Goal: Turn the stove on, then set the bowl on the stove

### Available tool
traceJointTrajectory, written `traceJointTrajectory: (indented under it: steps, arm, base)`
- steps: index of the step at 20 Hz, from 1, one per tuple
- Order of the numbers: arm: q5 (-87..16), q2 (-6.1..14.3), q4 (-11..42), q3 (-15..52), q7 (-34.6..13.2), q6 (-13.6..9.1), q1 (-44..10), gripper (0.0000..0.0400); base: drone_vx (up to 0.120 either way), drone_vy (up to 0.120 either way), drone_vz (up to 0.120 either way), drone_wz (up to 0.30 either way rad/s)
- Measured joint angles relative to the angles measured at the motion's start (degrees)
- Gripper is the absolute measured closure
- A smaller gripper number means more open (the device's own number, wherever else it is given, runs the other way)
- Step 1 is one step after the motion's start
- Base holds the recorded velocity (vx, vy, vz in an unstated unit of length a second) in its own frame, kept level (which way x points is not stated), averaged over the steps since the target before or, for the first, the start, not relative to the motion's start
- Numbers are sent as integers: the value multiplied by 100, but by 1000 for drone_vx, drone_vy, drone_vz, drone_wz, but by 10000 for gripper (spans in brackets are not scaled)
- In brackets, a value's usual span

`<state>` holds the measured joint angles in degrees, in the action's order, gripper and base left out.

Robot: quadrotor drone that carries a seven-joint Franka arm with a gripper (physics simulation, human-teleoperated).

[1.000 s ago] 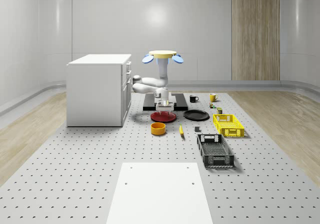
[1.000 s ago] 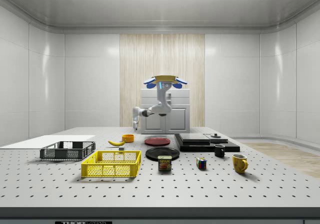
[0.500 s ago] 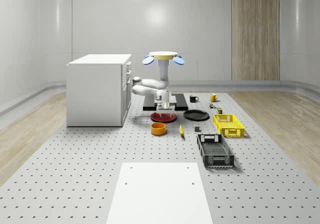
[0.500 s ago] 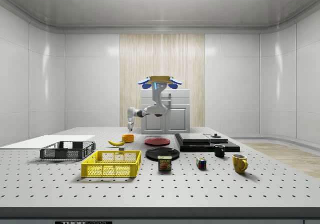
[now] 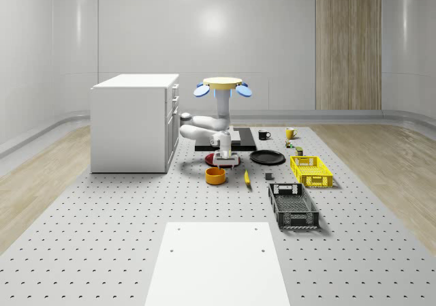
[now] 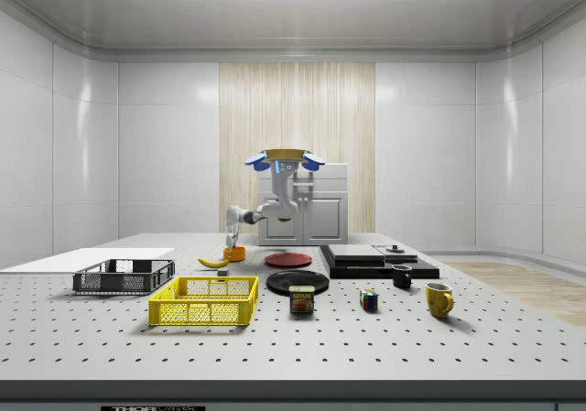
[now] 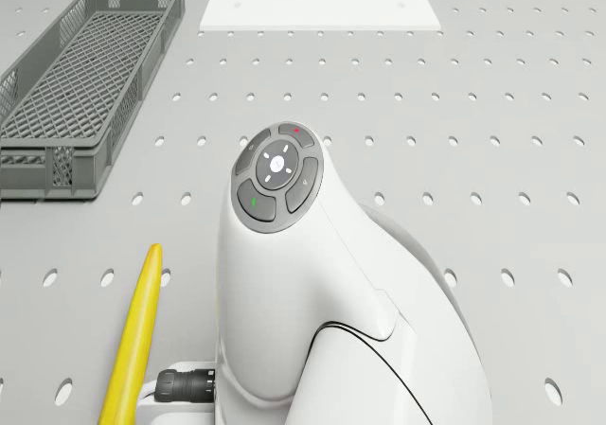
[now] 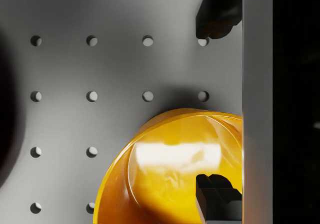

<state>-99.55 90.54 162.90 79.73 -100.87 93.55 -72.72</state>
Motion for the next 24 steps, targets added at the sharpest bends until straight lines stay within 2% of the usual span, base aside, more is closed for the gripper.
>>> traceJointTrajectory:
  steps: [6, 18, 21, 24]
  arm:
    - [-274, 11, -51, -293, 56, 106, 23, 0]
    - [-533, -11, -109, -562, 131, 178, 62, 0]
    - [-553, -22, -113, -580, 136, 174, 65, 146]
    - [-565, -32, -114, -589, 139, 168, 68, 227]
  base:
    - [0, 0, 0, 0]
    - [0, 0, 0, 0]
    - [0, 0, 0, 0]
    - [0, 0, 0, 0]
